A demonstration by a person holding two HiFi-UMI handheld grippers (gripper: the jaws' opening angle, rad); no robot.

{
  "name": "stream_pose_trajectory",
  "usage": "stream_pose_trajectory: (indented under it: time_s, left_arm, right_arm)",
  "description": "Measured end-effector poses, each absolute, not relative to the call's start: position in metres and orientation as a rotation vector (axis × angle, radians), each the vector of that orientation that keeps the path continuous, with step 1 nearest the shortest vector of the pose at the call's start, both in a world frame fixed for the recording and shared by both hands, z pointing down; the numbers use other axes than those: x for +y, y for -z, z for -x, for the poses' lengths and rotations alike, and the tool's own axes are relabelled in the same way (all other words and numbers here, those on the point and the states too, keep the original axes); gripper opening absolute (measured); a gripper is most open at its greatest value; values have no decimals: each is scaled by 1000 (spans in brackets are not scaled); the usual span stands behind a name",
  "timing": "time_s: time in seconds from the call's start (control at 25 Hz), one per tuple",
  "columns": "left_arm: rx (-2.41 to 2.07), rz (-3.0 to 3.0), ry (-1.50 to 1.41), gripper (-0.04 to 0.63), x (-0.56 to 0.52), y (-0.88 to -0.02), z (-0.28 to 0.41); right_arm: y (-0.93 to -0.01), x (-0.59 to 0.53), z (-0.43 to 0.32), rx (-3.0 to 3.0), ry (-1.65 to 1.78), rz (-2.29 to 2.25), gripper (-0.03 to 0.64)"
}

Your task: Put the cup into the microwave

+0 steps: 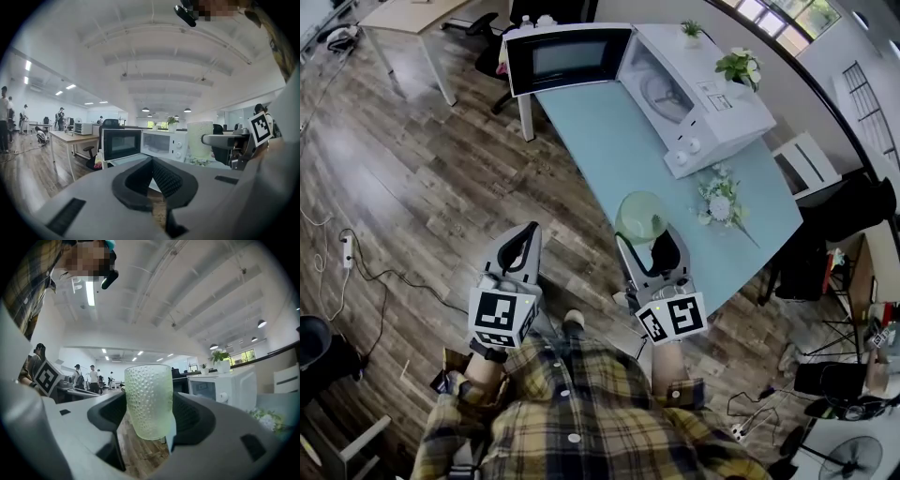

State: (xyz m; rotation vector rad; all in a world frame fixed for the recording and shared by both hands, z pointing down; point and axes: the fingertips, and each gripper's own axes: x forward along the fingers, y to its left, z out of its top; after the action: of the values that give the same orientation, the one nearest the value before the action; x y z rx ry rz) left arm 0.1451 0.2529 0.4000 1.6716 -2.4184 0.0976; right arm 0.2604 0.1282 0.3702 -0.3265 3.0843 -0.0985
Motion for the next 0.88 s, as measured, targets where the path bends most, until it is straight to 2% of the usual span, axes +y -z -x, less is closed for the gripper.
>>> stream_pose_trajectory:
  time_s: [0.44, 0.88]
  left_arm:
    - [-2359, -1759, -136, -9, 205, -385, 0]
    - [-2336, -1776, -127, -9, 207, -392, 91]
  right_arm:
    - [-362, 97, -122, 3078, 116, 400, 310]
    - [-371, 93, -40, 3086, 110, 472, 310]
